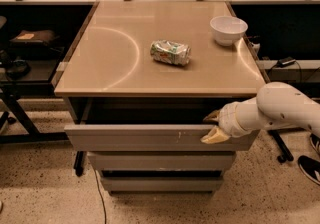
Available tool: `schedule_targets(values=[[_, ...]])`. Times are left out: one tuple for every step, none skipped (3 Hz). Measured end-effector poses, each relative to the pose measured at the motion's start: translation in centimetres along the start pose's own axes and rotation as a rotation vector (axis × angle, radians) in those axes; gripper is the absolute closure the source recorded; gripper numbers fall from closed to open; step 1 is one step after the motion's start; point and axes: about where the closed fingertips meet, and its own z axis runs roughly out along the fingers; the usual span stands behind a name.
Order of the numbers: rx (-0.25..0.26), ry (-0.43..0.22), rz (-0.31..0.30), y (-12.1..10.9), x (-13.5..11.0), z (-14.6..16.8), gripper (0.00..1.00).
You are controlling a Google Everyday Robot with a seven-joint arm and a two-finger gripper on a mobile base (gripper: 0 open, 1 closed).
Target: Open top drawer
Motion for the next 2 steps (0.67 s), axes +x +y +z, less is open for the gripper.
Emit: schedule_targets(values=[[0.000,0.000,0.000,0.0,0.0,0.0,0.41],[-0.046,-0.019,0.035,2.6,0.8,-1.1,0.18]])
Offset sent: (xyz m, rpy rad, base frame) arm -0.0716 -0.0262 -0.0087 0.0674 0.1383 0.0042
